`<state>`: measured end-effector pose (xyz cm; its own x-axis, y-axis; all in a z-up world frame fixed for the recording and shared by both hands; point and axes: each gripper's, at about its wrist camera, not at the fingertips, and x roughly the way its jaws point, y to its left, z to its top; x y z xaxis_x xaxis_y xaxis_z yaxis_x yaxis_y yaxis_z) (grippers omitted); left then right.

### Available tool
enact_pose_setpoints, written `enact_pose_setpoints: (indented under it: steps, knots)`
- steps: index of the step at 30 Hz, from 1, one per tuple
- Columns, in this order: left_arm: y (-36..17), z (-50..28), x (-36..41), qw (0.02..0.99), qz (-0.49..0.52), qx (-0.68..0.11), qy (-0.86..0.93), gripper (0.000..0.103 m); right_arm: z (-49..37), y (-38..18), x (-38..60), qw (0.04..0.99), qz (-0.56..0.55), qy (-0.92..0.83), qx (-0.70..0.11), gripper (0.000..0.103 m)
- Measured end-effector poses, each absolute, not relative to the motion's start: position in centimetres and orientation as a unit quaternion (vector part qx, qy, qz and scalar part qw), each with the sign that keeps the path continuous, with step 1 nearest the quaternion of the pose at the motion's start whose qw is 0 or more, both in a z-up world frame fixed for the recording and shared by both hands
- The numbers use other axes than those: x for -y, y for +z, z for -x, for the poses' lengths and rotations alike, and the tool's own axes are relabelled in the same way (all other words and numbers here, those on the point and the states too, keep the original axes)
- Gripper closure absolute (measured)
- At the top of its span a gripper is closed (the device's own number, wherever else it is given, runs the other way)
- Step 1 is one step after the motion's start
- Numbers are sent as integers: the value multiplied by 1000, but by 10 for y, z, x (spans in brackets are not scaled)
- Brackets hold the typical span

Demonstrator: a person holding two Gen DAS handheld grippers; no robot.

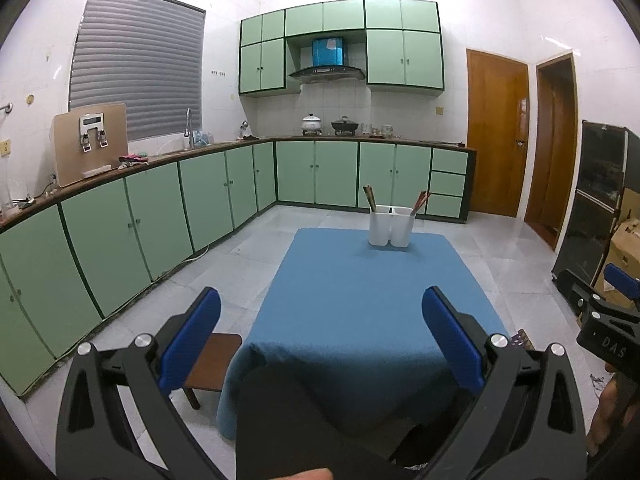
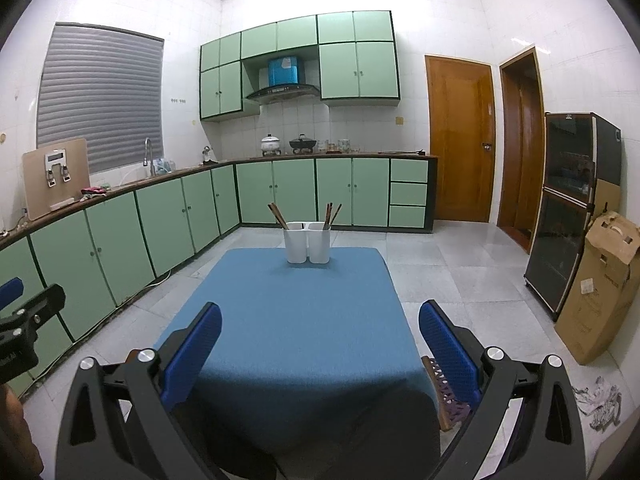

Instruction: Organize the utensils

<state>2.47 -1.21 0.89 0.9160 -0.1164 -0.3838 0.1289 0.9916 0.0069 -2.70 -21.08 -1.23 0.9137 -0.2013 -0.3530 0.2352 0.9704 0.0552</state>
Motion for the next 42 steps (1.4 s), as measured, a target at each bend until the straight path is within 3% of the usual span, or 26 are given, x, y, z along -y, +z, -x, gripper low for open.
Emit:
enact_pose_setpoints:
  steps: [42]
  knots:
    - [13, -24, -3, 978, 12, -200, -59, 5, 39, -4, 211, 979, -50, -117, -160, 6]
